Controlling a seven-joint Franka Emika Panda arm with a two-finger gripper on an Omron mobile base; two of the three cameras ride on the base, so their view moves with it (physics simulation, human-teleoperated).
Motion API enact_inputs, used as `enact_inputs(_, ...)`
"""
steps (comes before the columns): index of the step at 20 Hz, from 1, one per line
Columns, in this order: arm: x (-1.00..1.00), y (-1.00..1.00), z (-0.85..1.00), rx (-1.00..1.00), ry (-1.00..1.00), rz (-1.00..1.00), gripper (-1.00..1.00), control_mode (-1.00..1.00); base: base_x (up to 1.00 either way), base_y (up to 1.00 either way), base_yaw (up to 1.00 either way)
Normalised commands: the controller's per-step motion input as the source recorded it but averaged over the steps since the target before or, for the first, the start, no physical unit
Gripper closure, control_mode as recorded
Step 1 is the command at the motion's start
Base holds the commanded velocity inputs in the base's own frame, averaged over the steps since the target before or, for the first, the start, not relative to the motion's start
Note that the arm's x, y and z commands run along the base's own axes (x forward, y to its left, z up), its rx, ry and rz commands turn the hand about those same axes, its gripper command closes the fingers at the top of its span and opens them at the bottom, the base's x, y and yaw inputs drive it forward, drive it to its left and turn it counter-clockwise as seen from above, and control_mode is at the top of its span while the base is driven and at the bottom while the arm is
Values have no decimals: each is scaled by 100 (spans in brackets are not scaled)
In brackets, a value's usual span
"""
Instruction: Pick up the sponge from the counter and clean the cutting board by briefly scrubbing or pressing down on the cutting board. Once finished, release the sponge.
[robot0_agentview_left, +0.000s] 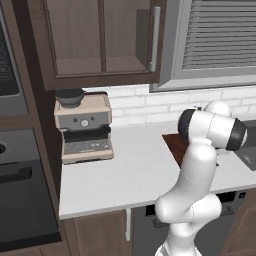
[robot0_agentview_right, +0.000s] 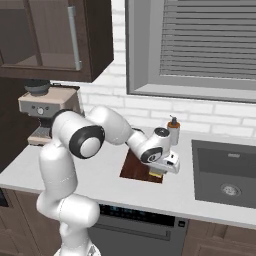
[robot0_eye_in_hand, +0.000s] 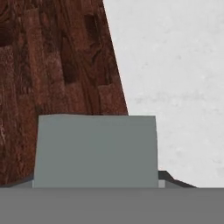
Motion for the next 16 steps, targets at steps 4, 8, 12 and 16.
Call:
enact_inputs(4, 63, 0, -3, 0, -5, 0, 100, -100, 0, 0, 0)
enact_inputs(8, 67, 0, -2, 0, -3, 0, 100, -100, 0, 0, 0)
enact_inputs(12, 67, 0, 0, 0, -2, -1, 100, -100, 0, 0, 0)
enact_inputs(16, 68, 0, 0, 0, 0, -3, 100, -100, 0, 0, 0)
